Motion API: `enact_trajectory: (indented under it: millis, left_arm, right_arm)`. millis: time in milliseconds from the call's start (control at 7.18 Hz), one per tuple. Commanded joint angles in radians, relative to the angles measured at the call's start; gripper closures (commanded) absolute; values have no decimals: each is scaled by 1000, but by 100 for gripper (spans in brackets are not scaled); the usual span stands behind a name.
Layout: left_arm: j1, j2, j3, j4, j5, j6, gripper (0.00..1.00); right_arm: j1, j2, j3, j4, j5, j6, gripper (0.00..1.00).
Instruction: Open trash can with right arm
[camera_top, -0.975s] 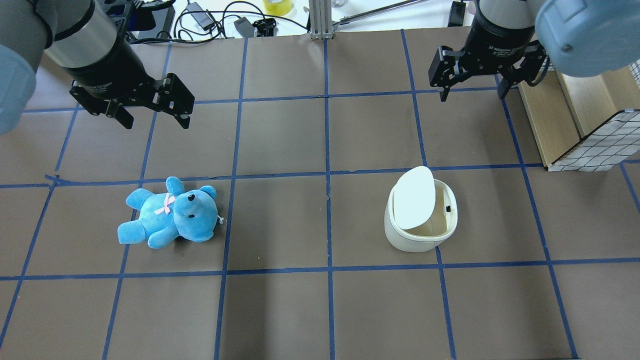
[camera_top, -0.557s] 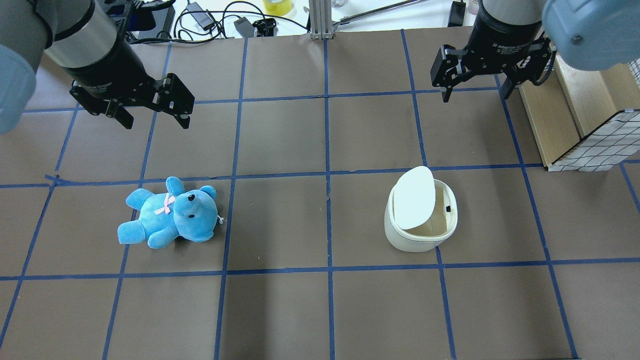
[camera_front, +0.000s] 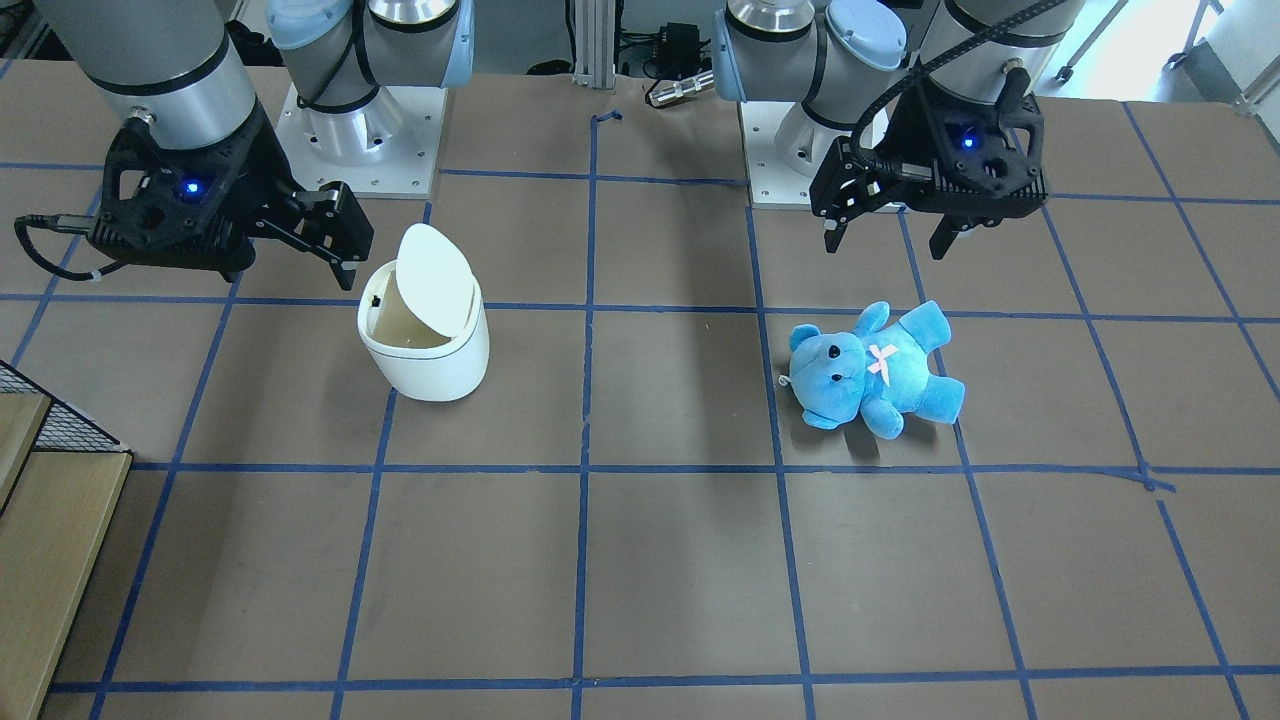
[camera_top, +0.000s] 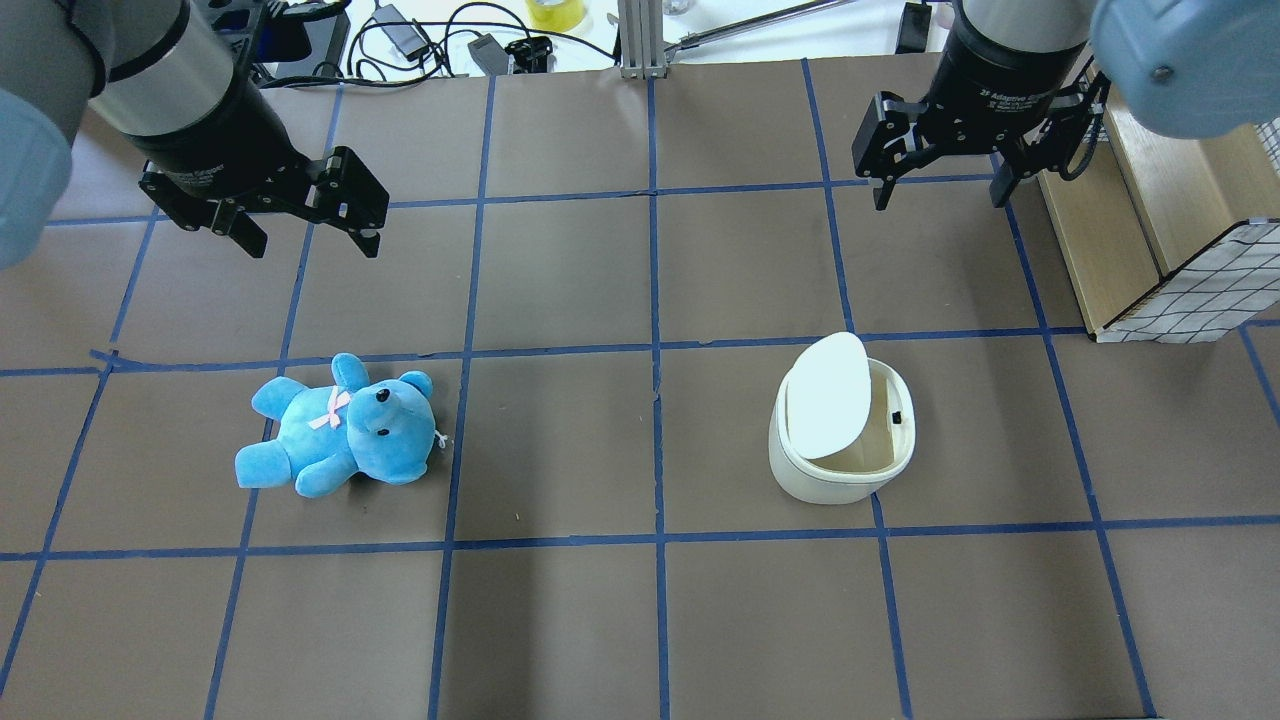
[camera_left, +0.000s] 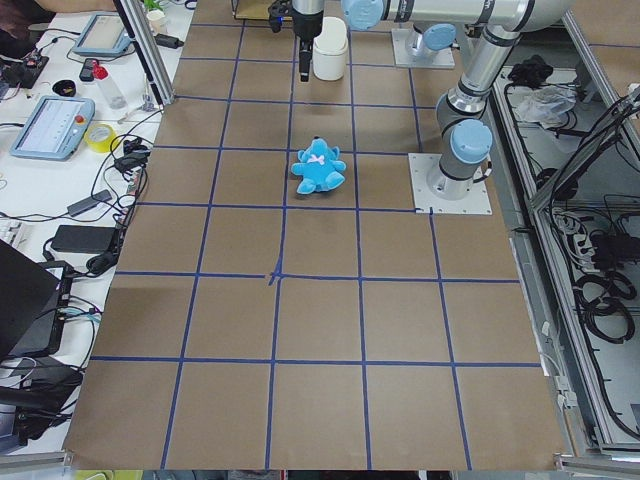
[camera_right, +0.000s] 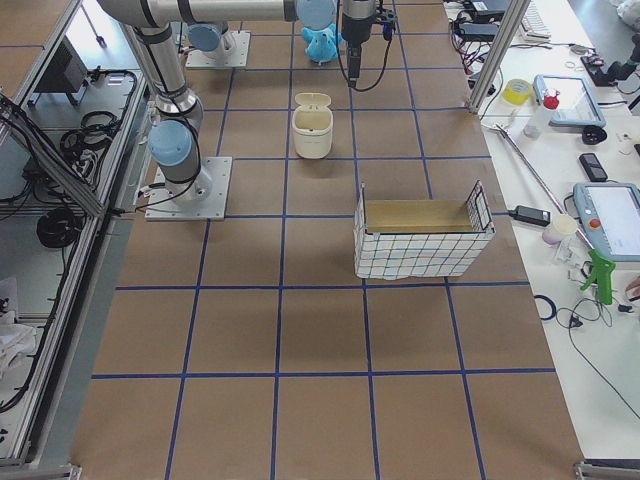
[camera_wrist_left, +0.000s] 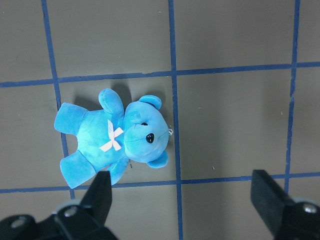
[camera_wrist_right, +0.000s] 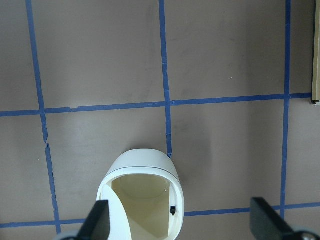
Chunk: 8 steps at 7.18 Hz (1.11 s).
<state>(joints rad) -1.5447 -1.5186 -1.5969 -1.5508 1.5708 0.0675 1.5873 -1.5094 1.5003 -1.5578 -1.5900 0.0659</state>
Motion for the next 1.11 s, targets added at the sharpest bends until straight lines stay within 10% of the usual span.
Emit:
enact_trajectory:
  millis: [0, 975]
  left_arm:
    - [0, 0, 0, 0, 0, 0, 0]
    - [0, 0, 0, 0, 0, 0, 0]
  right_arm:
    - [-1, 1, 0, 7, 22, 0, 0]
    - [-7, 0, 2, 8, 16, -20, 0]
